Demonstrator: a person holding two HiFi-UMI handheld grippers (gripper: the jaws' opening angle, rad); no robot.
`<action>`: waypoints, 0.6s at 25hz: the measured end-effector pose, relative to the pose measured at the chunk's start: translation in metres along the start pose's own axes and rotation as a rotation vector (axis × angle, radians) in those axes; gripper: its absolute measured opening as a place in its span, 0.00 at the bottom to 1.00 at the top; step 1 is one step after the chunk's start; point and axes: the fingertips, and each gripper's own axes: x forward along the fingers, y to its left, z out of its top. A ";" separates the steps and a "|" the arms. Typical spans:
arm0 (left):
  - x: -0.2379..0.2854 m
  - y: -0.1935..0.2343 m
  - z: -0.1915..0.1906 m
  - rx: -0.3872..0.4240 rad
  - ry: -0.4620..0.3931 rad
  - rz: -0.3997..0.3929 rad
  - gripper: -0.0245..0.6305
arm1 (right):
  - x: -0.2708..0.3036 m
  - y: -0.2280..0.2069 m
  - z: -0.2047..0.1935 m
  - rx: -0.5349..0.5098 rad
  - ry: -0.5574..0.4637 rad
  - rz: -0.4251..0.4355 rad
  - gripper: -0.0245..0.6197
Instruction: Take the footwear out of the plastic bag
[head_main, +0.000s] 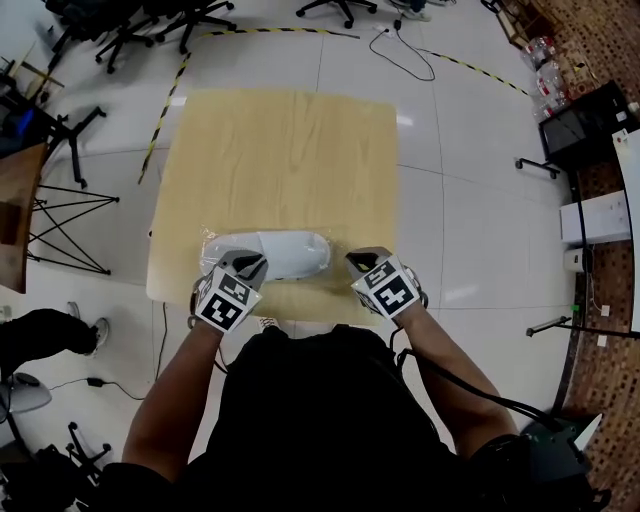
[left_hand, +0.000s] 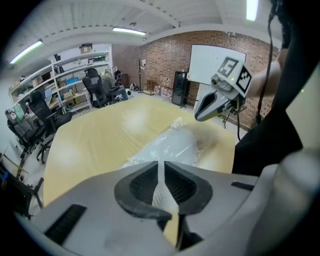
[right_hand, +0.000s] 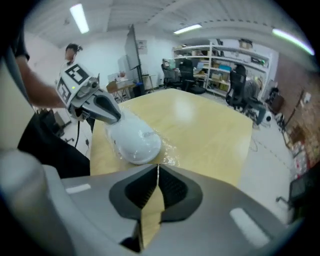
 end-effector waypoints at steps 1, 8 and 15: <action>-0.003 -0.003 0.008 0.009 -0.032 -0.013 0.14 | 0.001 -0.001 -0.004 0.083 -0.009 0.047 0.08; 0.028 -0.028 0.031 0.166 0.008 -0.134 0.25 | 0.029 -0.006 -0.005 0.581 -0.093 0.241 0.23; 0.057 -0.042 0.032 0.249 0.117 -0.187 0.23 | 0.032 -0.005 0.008 0.618 -0.093 0.267 0.21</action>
